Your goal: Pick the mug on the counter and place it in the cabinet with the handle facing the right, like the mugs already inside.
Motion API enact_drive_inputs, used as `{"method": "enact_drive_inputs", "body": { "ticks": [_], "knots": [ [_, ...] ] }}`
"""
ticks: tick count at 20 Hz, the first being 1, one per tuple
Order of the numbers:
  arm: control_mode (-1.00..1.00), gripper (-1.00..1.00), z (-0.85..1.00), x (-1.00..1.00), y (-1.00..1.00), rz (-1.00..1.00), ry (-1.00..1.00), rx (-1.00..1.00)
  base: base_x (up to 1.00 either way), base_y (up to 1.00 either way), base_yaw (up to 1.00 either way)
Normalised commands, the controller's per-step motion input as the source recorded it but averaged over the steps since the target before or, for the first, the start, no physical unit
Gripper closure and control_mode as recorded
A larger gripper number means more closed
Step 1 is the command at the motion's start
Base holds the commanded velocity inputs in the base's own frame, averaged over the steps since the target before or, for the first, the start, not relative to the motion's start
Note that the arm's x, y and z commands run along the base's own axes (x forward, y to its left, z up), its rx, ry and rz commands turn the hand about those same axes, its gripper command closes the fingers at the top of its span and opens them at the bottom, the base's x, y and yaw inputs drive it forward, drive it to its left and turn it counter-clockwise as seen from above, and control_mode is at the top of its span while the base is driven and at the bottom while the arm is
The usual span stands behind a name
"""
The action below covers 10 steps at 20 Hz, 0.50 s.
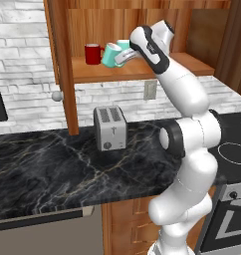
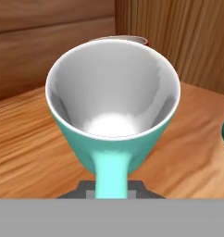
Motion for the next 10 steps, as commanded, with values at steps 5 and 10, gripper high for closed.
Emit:
{"method": "enact_drive_inputs", "body": {
  "ticks": [5,10],
  "knots": [
    [-1.00,1.00,0.00,0.14,0.00,0.14,0.00,0.00,0.00,0.00,0.00],
    [-1.00,-1.00,0.00,0.02,0.02,0.05,0.00,0.00,0.00,0.00,0.00]
  ]
}}
